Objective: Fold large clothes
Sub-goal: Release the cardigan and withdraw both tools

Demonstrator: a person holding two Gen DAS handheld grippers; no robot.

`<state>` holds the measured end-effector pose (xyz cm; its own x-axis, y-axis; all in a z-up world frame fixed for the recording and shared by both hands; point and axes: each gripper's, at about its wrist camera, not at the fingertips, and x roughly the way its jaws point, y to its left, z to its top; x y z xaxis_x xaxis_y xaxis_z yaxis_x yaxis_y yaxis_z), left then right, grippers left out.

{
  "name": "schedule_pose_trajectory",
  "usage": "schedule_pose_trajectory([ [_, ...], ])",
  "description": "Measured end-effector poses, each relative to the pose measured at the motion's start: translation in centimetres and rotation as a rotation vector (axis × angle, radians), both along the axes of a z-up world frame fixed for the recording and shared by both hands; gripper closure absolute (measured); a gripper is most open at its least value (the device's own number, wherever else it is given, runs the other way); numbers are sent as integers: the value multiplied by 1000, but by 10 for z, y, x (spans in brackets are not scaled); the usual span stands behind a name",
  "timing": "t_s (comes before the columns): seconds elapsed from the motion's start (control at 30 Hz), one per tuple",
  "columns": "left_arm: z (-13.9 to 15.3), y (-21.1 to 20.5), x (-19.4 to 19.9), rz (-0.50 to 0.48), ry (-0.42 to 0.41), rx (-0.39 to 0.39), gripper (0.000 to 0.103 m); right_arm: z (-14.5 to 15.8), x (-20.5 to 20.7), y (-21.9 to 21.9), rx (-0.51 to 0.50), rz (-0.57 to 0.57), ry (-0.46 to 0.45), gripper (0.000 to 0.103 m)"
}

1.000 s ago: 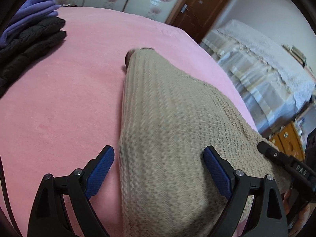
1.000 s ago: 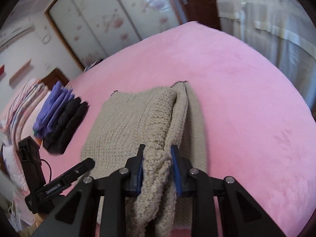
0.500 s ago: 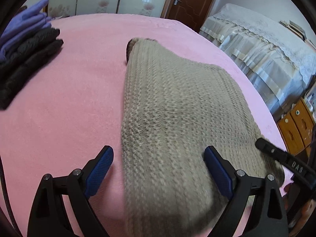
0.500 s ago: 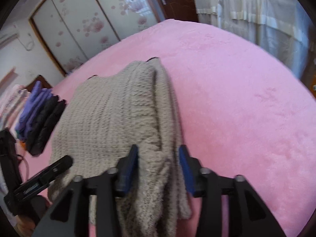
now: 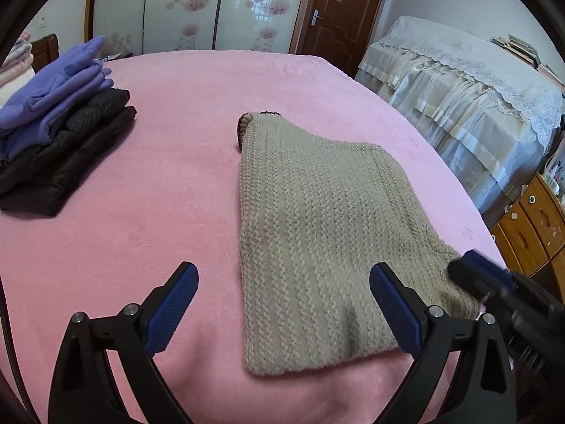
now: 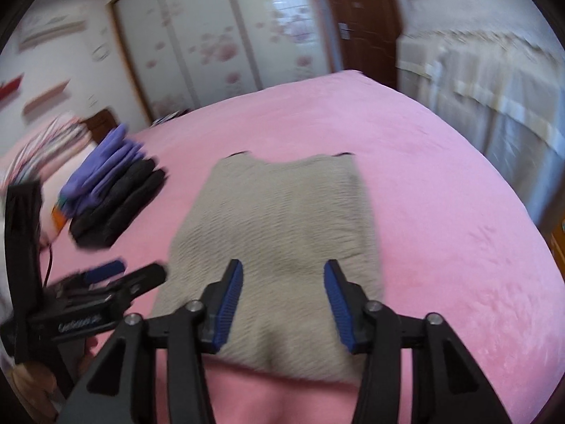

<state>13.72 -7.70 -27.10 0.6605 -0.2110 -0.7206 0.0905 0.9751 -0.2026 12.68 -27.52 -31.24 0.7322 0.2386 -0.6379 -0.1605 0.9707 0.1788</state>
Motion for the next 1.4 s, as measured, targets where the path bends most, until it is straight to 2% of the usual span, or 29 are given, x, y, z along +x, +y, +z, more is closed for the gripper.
schedule_pose_trajectory([
  [0.13,-12,4,-9,8,31,4,6,-18,-9,23,-82,53,29,73],
  [0.3,-44,13,-10,31,105,44,7,-51,-11,7,-131,-5,119,77],
  [0.4,-56,21,-9,32,136,-11,7,-68,-7,-7,-127,-32,188,84],
  [0.57,-57,21,-9,32,131,-7,7,-65,-8,-12,-112,-48,196,84],
  [0.73,-40,23,-13,31,129,-6,7,-54,-8,-7,-93,-57,234,79],
  [0.8,-25,24,-20,33,111,-18,7,-44,-9,-7,-58,-58,250,73],
  [0.9,6,25,-33,38,68,-36,7,-21,-20,-5,-3,-49,232,70],
  [1.03,57,23,-55,28,-2,-68,7,19,-41,-2,-16,-71,168,67],
  [1.2,140,16,-89,-10,-118,-113,7,91,-80,-6,59,-68,28,66],
  [1.4,221,3,-114,-61,-185,-154,7,176,-124,-11,58,-60,-153,62],
])
